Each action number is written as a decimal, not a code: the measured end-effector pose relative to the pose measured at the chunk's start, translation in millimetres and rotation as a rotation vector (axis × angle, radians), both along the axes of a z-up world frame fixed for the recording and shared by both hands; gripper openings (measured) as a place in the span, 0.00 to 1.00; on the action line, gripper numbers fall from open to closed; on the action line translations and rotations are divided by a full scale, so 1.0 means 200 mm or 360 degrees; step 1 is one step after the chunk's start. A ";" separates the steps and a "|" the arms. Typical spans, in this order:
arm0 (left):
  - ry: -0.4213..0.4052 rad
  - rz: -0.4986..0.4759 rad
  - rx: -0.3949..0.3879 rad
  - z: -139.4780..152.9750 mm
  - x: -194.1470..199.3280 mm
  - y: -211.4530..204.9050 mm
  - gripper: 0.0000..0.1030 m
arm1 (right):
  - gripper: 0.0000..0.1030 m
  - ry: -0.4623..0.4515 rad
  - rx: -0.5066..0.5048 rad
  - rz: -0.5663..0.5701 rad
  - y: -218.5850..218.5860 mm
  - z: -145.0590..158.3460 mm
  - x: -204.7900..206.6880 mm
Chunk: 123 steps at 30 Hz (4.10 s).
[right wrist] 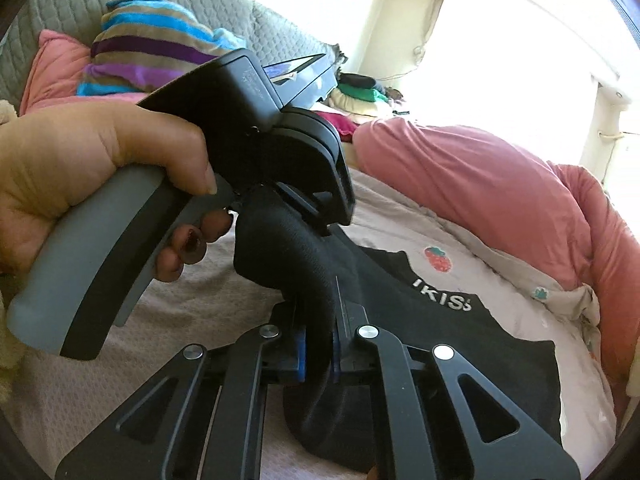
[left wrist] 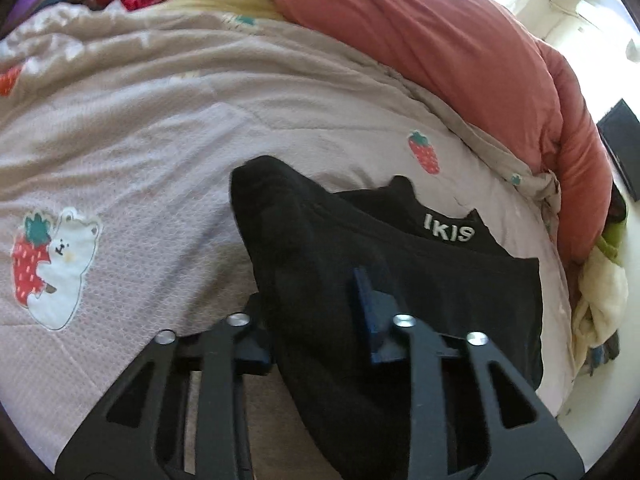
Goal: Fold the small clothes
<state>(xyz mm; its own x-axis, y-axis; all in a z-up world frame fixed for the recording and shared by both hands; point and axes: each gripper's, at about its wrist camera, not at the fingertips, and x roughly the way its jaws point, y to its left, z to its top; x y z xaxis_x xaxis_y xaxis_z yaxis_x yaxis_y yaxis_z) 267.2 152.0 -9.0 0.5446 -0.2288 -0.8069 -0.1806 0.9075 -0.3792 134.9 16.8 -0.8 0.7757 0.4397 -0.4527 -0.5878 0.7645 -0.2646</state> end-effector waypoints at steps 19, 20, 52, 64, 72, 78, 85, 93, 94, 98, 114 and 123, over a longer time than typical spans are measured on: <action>-0.0196 -0.0137 0.0195 0.36 -0.01 -0.44 0.15 | 0.06 0.0048 0.0368 -0.0178 -0.48 0.12 0.02; -0.0203 -0.0148 0.0206 0.37 -0.01 -0.47 0.15 | 0.06 0.0049 0.0383 -0.0188 -0.50 0.12 0.02; -0.0120 -0.0545 0.0314 0.21 0.18 -1.33 0.42 | 0.07 0.0389 0.0715 -0.0533 -1.20 -0.12 0.05; -0.0292 -0.0389 0.0250 0.24 0.06 -1.09 0.64 | 0.37 0.1034 0.1284 -0.0473 -1.55 -0.33 0.18; -0.0198 -0.0310 0.0274 0.05 -0.06 -0.93 0.64 | 0.62 0.1118 0.1260 -0.0377 -1.57 -0.25 0.33; -0.0219 -0.0339 0.0312 0.03 -0.13 -0.94 0.64 | 0.65 0.1260 0.1266 -0.0319 -1.53 -0.27 0.47; -0.0236 -0.0360 0.0335 0.03 -0.15 -0.93 0.64 | 0.65 0.1275 0.1220 -0.0353 -1.50 -0.24 0.55; -0.0230 -0.0358 0.0289 0.01 -0.16 -0.91 0.65 | 0.38 0.1218 0.1113 -0.0355 -1.44 -0.22 0.59; -0.0227 -0.0355 0.0284 0.01 -0.16 -0.91 0.64 | 0.33 0.1209 0.1094 -0.0338 -1.43 -0.22 0.59; -0.0224 -0.0353 0.0275 0.01 -0.17 -0.91 0.64 | 0.24 0.1080 0.0950 -0.0338 -1.38 -0.17 0.57; -0.0212 -0.0402 0.0249 -0.02 -0.23 -0.97 0.68 | 0.44 0.0986 0.0731 -0.0499 -1.43 -0.25 0.53; -0.0214 -0.0391 0.0237 -0.02 -0.25 -0.95 0.68 | 0.55 0.0823 0.0622 -0.0603 -1.41 -0.15 0.42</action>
